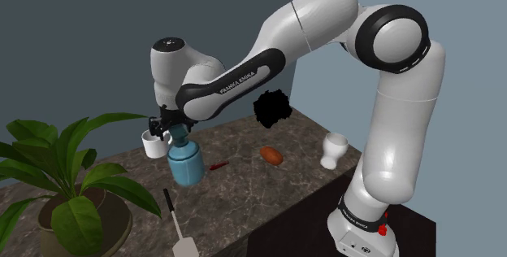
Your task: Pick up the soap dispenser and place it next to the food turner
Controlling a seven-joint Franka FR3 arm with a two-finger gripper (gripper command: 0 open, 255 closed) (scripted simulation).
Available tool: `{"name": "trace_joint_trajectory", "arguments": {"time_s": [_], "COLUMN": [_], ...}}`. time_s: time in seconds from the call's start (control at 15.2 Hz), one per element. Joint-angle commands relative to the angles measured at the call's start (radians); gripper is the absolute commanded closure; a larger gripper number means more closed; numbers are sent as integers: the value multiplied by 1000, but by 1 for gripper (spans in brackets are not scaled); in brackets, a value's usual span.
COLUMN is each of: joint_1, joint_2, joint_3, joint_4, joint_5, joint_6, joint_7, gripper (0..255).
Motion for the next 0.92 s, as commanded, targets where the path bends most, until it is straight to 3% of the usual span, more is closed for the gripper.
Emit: {"name": "trace_joint_trajectory", "arguments": {"time_s": [0.0,0.33,0.86], "joint_1": [0,1,1], "joint_2": [0,-81,-81], "joint_3": [0,18,18], "joint_4": [0,24,24], "joint_5": [0,57,57], "joint_6": [0,-95,-95], "joint_7": [0,-36,-36], "gripper": [0,0,0]}}
